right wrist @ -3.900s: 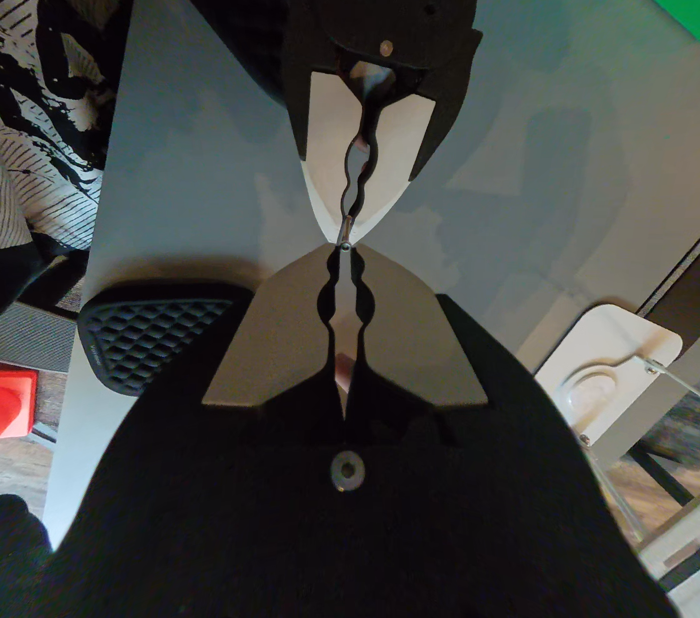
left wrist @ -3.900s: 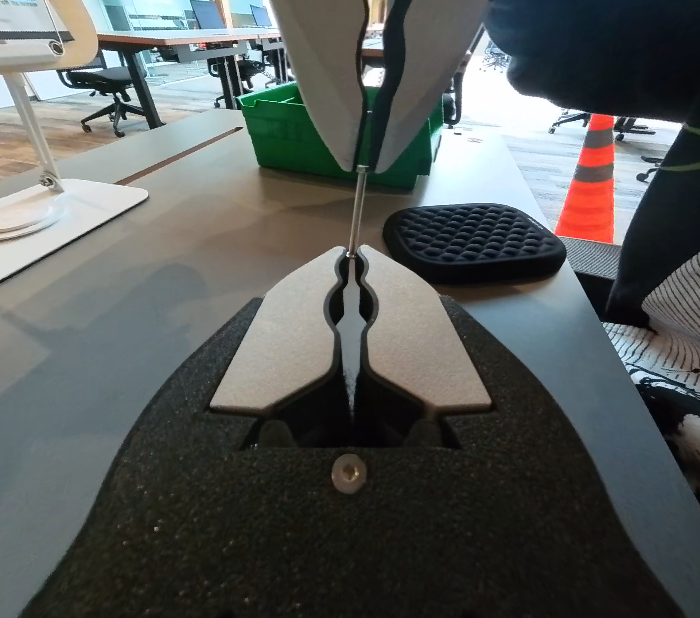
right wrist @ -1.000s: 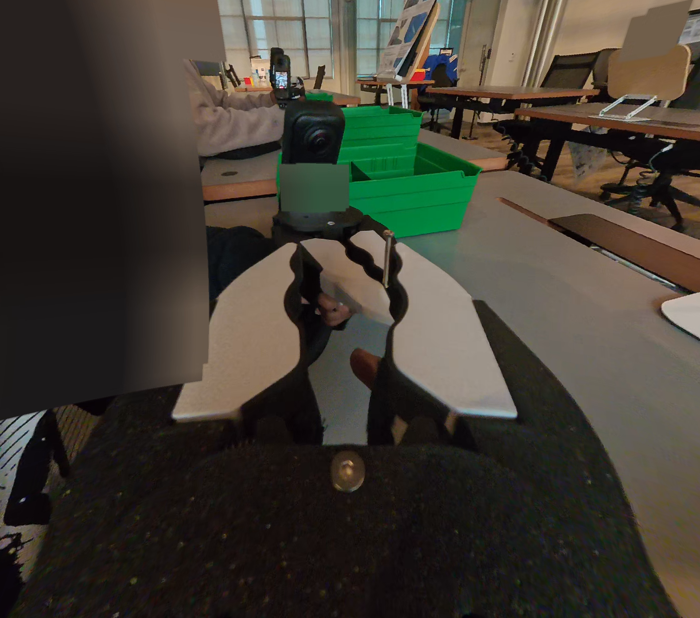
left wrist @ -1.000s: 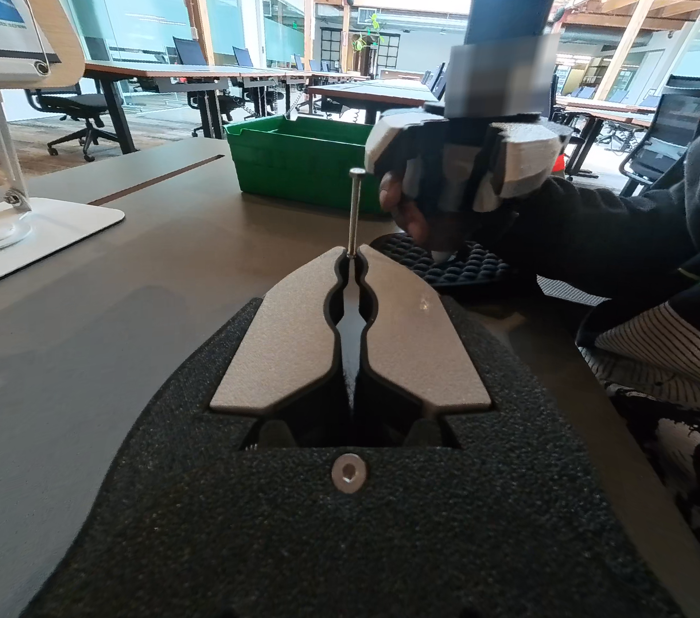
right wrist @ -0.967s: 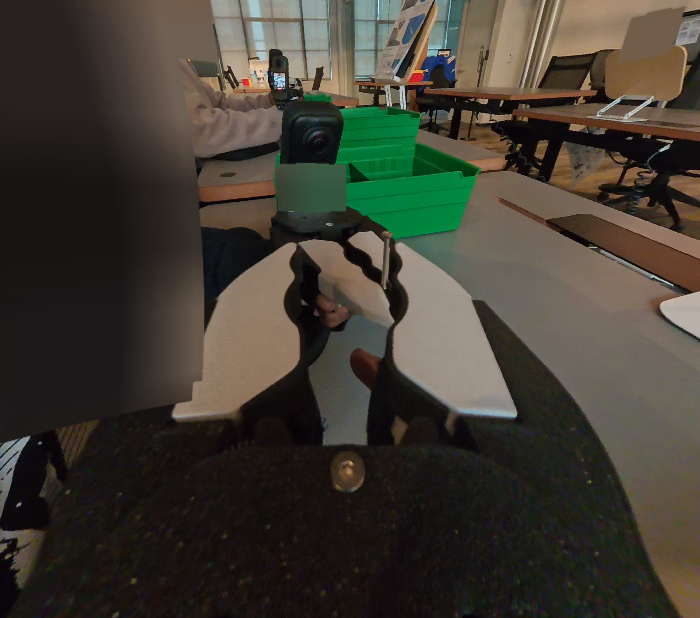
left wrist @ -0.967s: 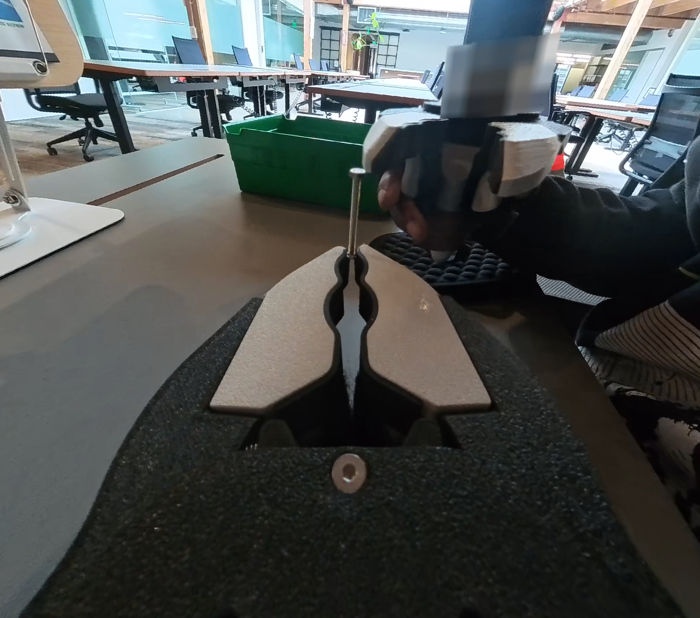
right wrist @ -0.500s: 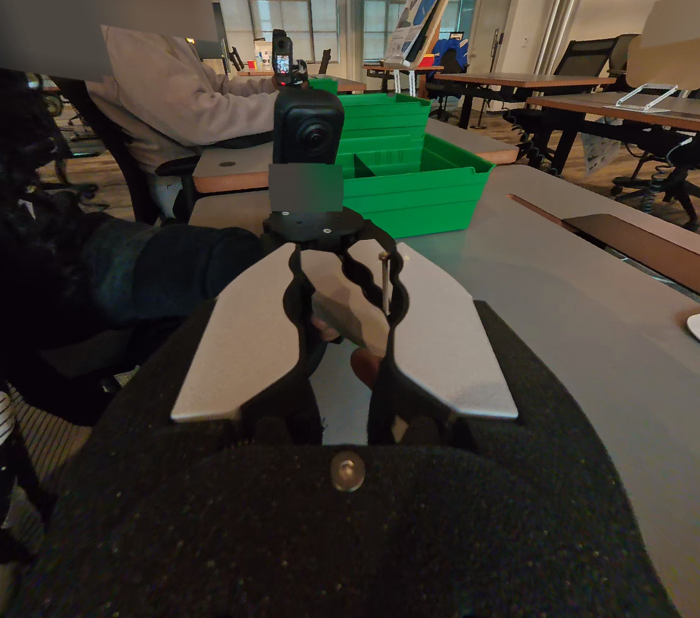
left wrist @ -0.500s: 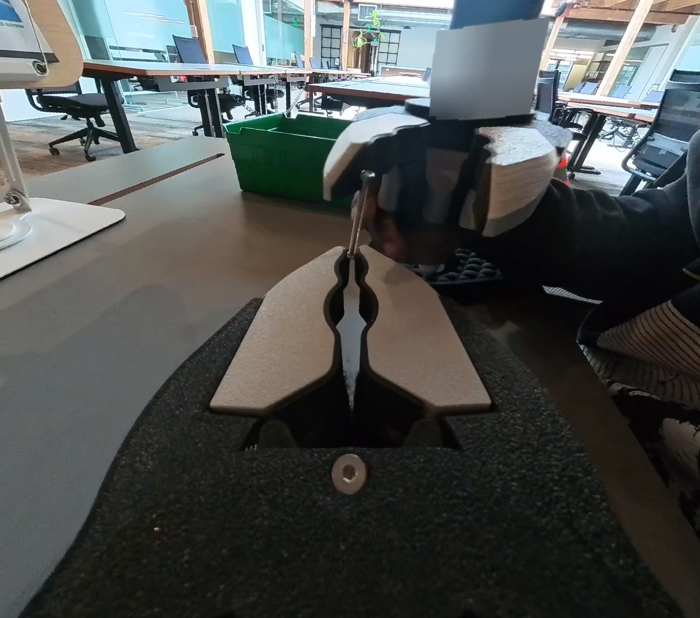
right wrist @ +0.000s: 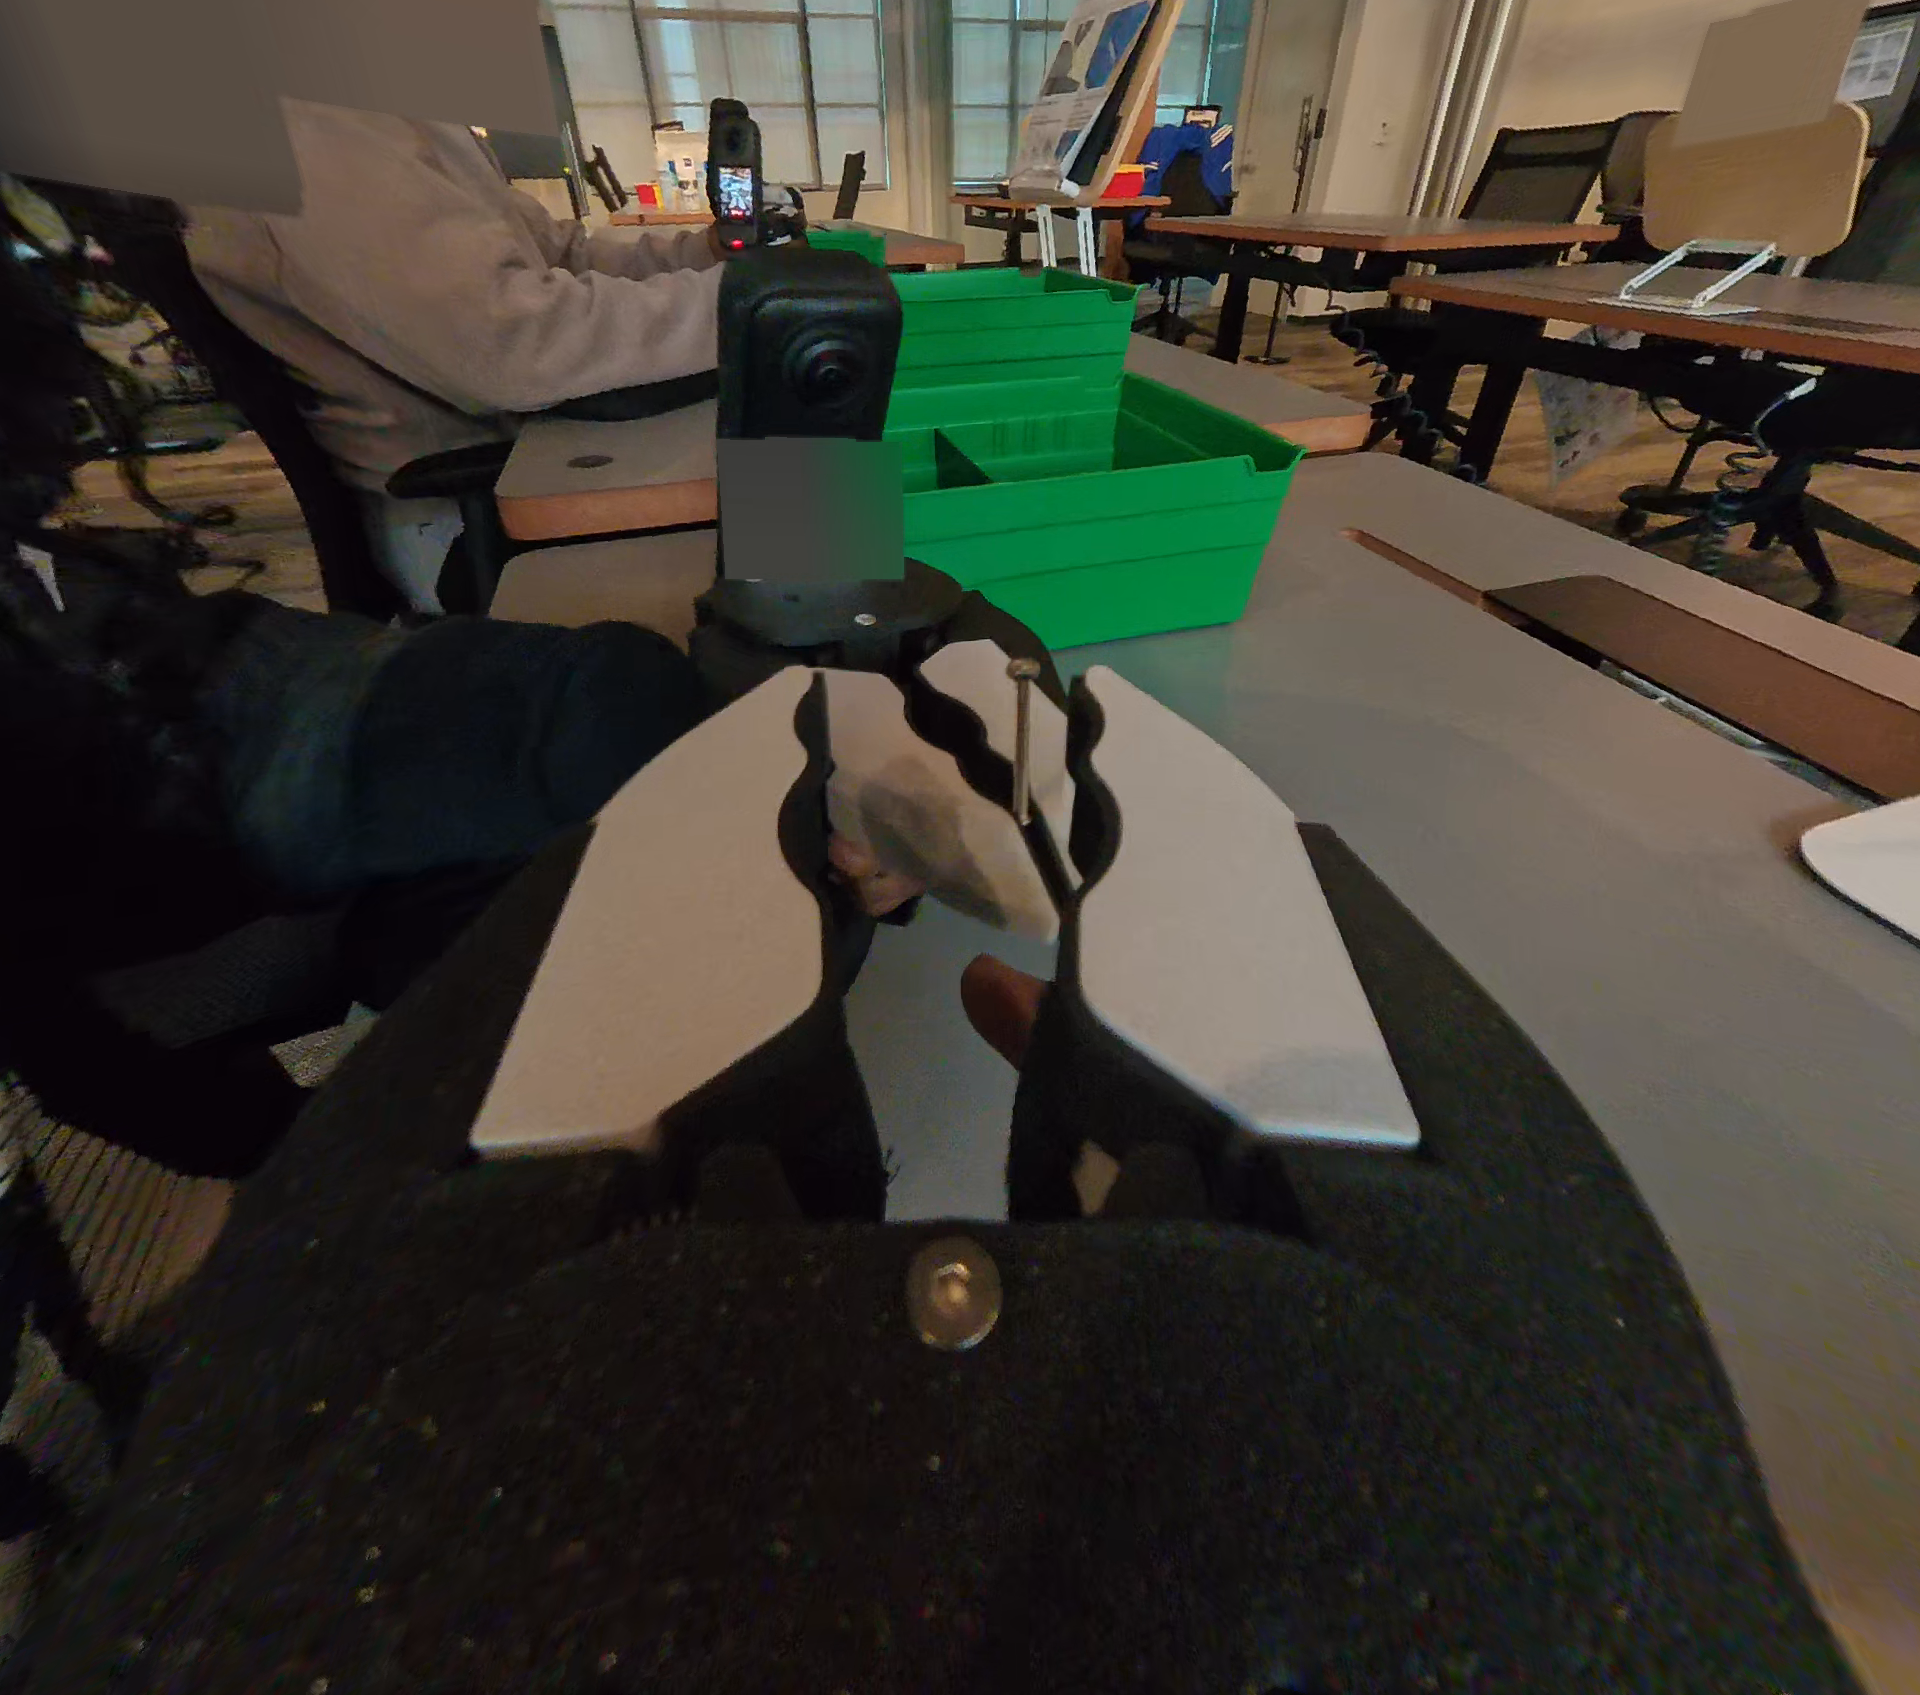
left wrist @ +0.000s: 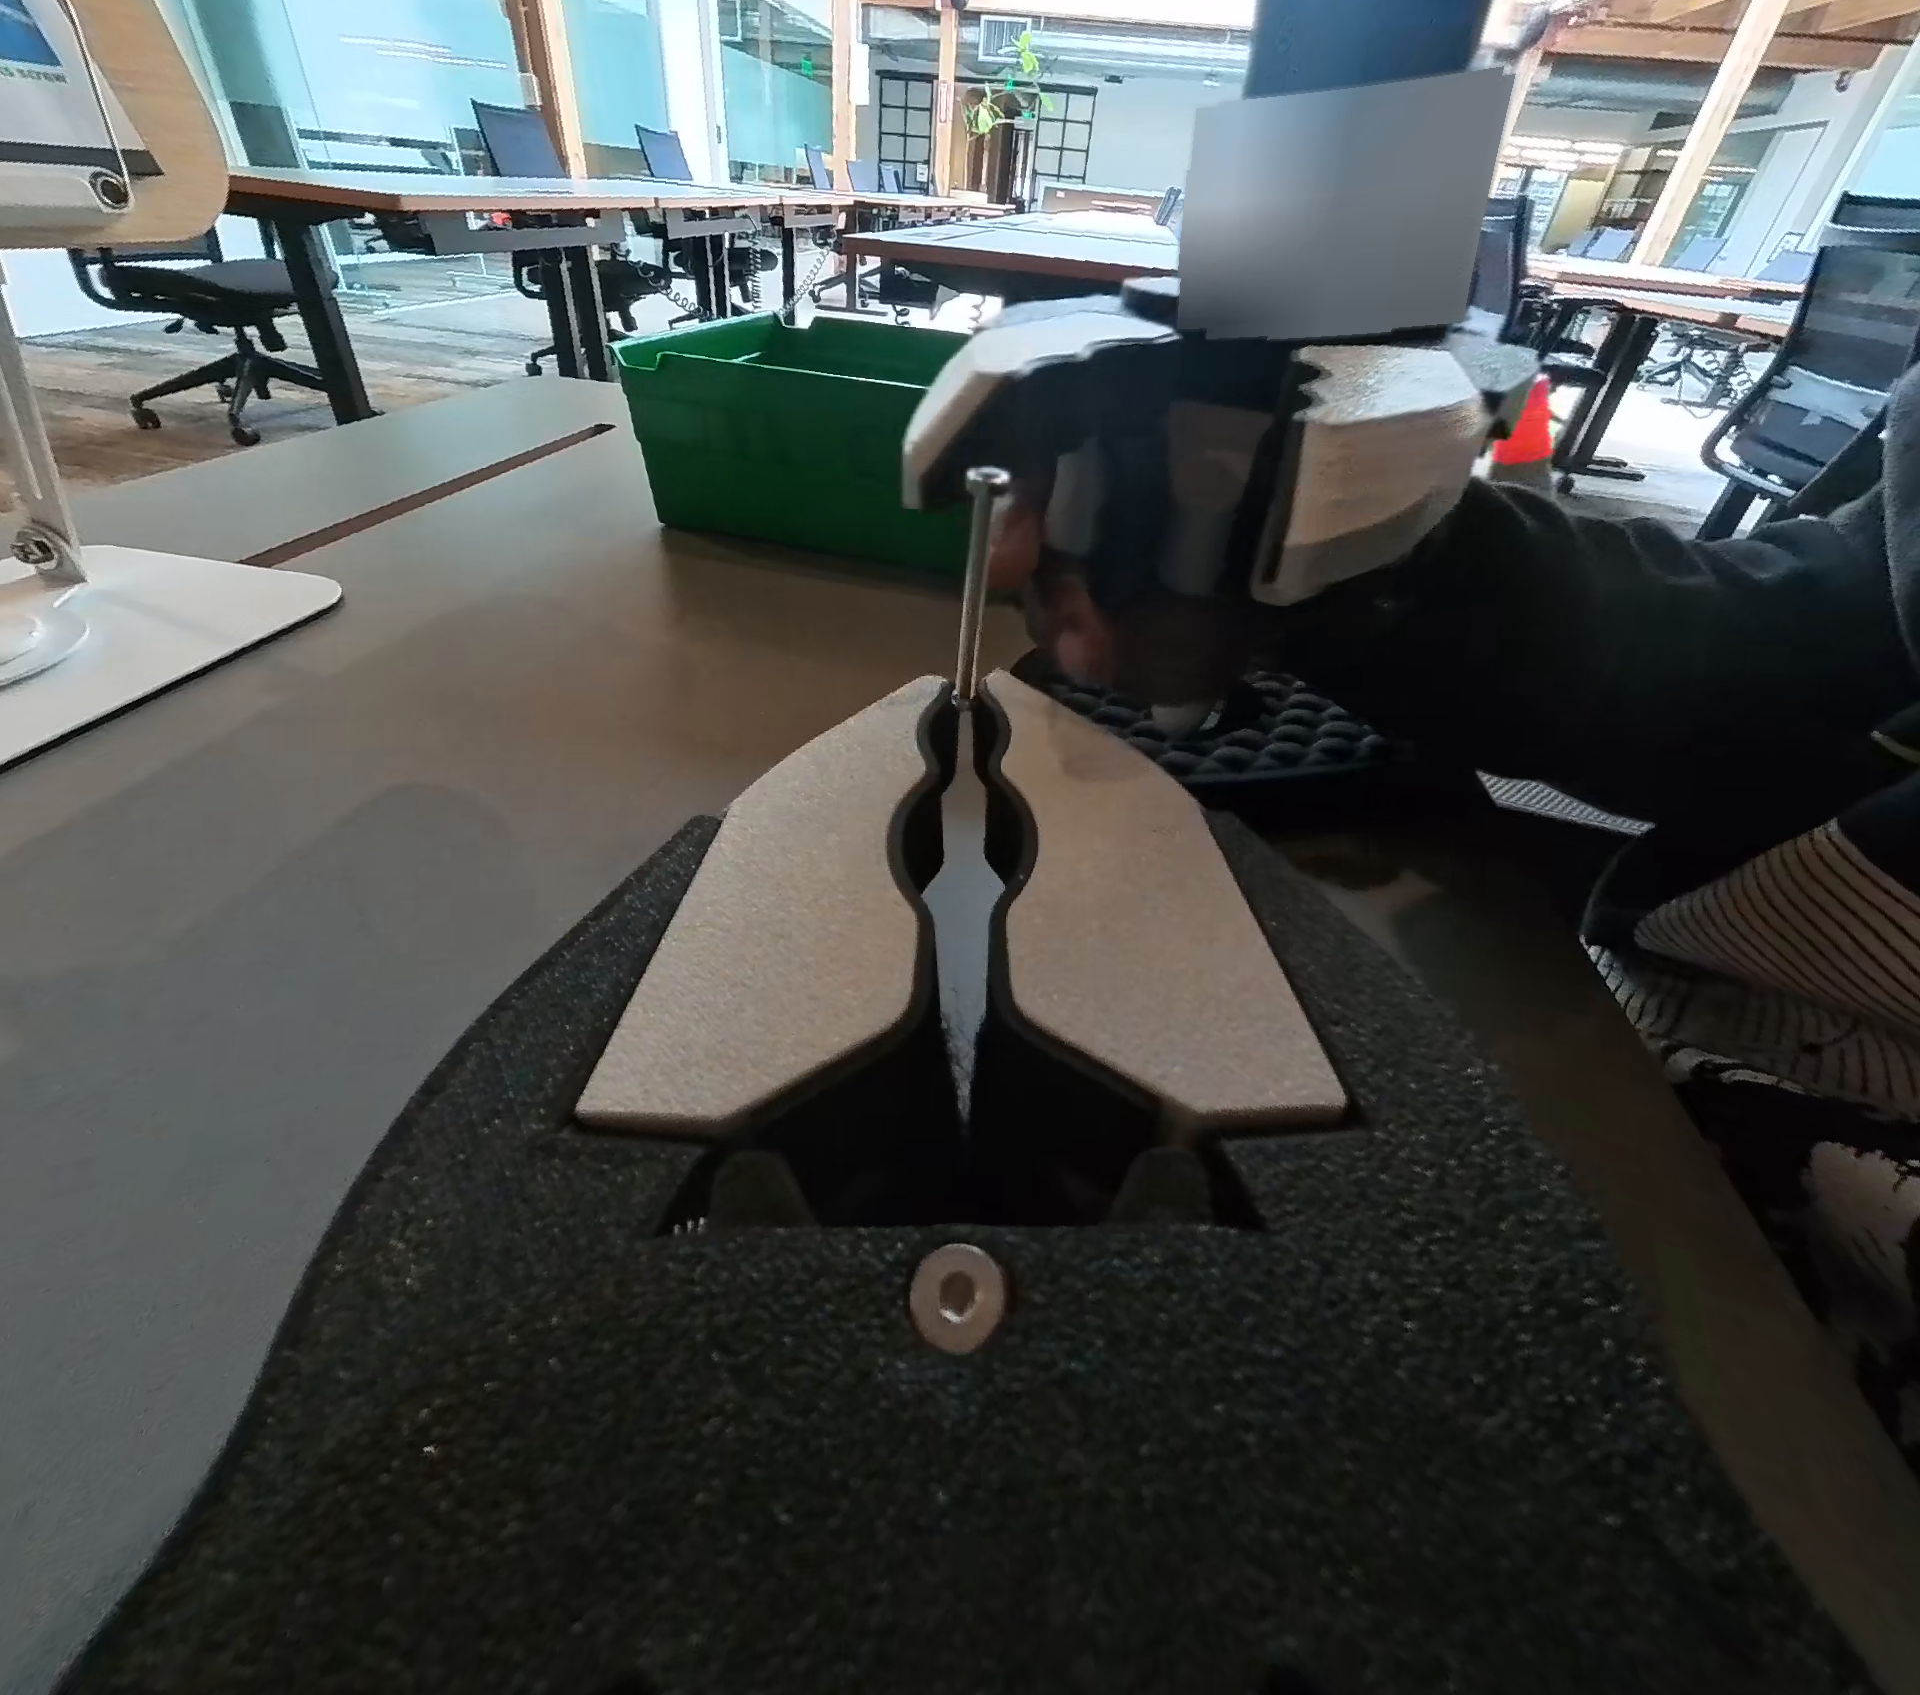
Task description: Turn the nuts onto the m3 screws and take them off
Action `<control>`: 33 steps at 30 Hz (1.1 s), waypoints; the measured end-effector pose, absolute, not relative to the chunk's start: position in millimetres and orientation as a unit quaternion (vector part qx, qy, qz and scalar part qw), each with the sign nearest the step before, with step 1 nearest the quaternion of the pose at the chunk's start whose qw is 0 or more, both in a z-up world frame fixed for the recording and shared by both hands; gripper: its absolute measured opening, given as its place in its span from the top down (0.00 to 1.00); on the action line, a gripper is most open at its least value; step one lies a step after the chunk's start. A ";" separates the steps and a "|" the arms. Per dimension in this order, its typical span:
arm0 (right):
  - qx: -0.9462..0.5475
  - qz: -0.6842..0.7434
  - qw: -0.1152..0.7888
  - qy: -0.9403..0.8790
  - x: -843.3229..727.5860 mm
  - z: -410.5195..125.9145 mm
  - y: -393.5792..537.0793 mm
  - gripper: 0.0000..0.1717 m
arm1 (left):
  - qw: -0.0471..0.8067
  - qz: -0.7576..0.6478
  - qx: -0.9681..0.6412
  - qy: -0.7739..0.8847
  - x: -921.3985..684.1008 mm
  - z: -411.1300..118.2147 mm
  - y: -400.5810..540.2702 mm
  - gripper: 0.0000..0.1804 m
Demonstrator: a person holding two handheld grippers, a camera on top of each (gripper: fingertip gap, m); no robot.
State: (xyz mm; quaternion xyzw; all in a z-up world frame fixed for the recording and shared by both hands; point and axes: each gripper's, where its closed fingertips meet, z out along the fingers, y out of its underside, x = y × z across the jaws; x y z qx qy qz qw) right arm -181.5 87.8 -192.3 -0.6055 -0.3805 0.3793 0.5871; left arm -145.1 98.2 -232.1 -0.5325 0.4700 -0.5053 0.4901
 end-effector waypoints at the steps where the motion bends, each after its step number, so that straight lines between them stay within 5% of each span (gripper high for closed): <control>1: -0.604 0.379 0.586 -0.383 -184.7 -192.3 89.7 0.75 | 0.489 -0.505 -0.532 0.471 -144.9 -232.4 97.9 0.99; 33: -0.606 0.380 0.562 -0.415 -200.2 -198.3 88.2 0.76 | 0.485 -0.502 -0.535 0.477 -144.0 -234.6 96.5 0.99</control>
